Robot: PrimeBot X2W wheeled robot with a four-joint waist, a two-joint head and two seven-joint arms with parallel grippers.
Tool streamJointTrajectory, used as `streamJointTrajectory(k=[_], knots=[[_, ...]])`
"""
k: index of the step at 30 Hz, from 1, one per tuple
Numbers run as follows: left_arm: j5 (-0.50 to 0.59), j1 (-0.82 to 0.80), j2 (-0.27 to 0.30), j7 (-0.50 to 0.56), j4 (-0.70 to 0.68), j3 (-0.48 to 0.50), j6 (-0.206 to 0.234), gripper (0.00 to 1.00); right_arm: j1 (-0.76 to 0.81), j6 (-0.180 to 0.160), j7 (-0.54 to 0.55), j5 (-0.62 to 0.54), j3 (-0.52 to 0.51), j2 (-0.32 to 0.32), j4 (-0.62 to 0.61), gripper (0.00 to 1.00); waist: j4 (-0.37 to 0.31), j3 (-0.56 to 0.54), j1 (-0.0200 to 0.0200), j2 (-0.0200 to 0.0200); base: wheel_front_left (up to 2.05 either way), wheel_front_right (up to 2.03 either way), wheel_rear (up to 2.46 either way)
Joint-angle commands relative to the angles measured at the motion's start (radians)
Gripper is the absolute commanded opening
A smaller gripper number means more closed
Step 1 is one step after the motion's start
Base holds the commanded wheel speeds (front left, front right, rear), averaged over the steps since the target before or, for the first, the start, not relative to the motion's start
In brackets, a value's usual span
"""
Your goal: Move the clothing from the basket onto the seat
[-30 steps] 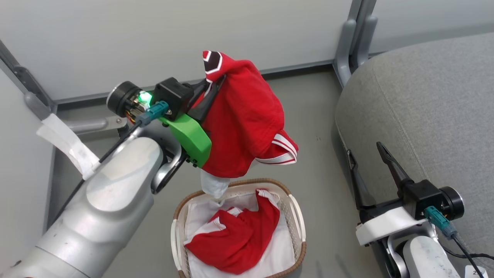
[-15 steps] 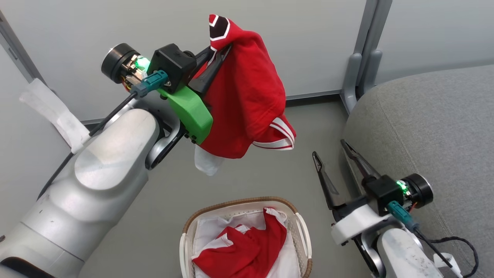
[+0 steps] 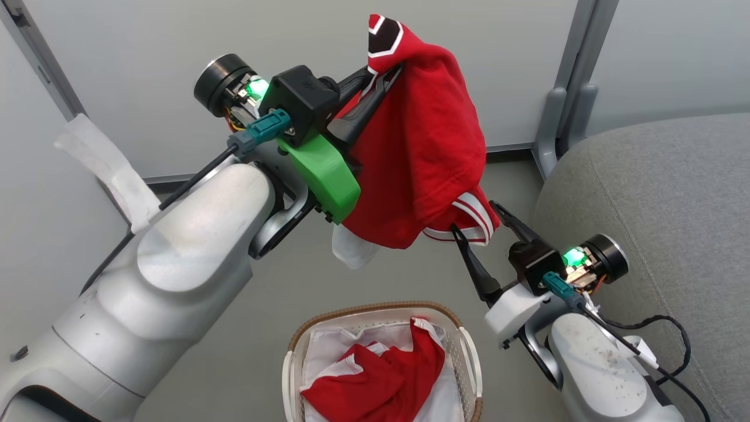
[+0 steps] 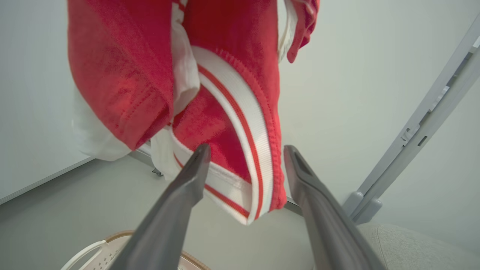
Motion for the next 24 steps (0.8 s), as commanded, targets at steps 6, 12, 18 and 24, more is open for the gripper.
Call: streamJointTrajectory(k=[6, 12, 18, 24], knots=[[-0.017, -0.029, -0.012, 0.004, -0.049, -0.014, -0.002, 0.0, -0.075, 0.0, -0.005, -0.013, -0.017, -0.005, 0.089, 1.0, 0.032, -0.008, 0.0001, 0.0, 0.0, 0.0, 0.0], [-0.028, -0.032, -0.008, 0.008, -0.08, -0.021, -0.002, 0.0, -0.146, 0.0, -0.005, -0.003, -0.015, -0.004, 0.158, 1.0, 0.048, -0.01, 0.0001, 0.0, 0.0, 0.0, 0.0], [-0.036, -0.018, -0.003, 0.002, -0.085, -0.023, 0.0, 0.0, -0.217, 0.0, -0.005, 0.048, 0.082, -0.005, 0.272, 0.89, 0.056, -0.008, 0.0001, 0.0, 0.0, 0.0, 0.0], [-0.058, 0.016, 0.026, -0.001, -0.053, -0.005, 0.018, 0.0, -0.252, 0.0, -0.005, 0.103, 0.131, -0.005, 0.319, 0.0, 0.054, 0.0, 0.0001, 0.0, 0.0, 0.0, 0.0]])
